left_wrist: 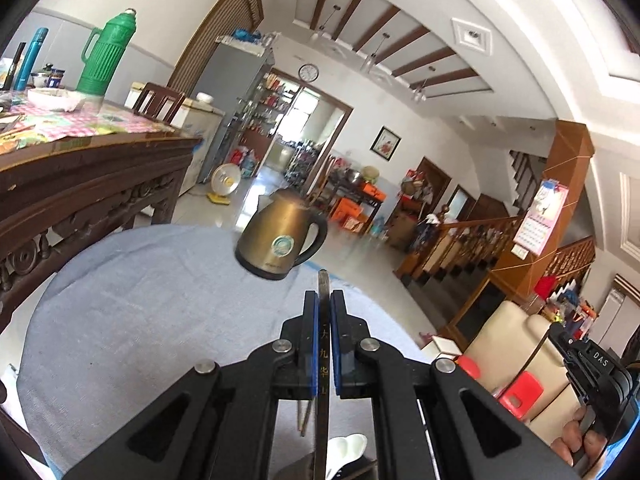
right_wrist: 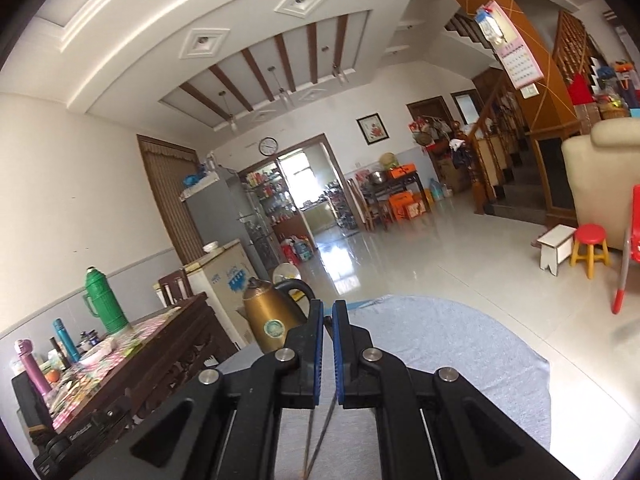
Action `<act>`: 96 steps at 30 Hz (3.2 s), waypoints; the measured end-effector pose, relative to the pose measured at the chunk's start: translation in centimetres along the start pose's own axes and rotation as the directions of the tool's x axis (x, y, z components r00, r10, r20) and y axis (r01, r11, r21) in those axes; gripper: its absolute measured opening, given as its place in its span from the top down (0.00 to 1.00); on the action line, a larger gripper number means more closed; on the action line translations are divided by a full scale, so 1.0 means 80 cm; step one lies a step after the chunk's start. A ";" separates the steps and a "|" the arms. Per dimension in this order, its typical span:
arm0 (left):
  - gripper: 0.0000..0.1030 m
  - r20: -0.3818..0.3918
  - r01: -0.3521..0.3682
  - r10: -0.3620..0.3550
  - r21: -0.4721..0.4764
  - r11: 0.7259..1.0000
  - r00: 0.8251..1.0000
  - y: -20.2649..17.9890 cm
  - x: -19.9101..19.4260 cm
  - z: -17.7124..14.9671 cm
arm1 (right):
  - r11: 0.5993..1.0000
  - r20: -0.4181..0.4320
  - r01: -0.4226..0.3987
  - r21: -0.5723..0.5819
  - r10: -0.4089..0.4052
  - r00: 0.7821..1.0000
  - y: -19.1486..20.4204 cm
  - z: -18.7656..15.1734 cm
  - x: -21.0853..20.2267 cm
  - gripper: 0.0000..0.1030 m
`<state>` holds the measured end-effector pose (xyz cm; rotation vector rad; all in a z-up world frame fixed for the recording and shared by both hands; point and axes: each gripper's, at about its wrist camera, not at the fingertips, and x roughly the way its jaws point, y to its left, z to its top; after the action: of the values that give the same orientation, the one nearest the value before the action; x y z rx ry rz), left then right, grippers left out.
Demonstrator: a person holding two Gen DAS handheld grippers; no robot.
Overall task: Organize utensils
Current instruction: 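Lift the chopsticks upright over the holder cup with both grippers, then lower the chopsticks into the holder cup and open both grippers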
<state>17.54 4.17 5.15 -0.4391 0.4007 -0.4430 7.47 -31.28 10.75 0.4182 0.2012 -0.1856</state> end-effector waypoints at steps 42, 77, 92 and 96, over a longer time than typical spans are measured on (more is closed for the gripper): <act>0.95 0.007 -0.034 0.034 0.070 0.997 0.999 0.002 0.014 -0.021 | 0.951 -0.758 0.266 -0.161 -0.292 0.584 -0.116 -0.211 0.314 0.94; 0.95 0.061 -0.012 0.010 0.029 1.000 0.998 -0.020 -0.031 -0.021 | 0.999 0.015 -0.018 -0.050 0.019 1.000 0.011 -0.015 -0.036 0.94; 0.95 0.153 0.051 -0.055 0.029 0.998 0.987 -0.046 -0.066 0.005 | 0.981 0.054 -0.148 -0.129 0.156 0.986 0.073 0.002 -0.097 0.94; 0.95 0.172 0.044 -0.047 0.022 0.999 0.984 -0.045 -0.067 0.005 | 0.977 0.051 -0.174 -0.126 0.182 0.982 0.083 -0.007 -0.099 0.94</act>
<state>12.16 3.99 8.69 -0.4658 0.2193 -0.4491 1.18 -24.03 14.62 0.3069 0.1117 -0.0095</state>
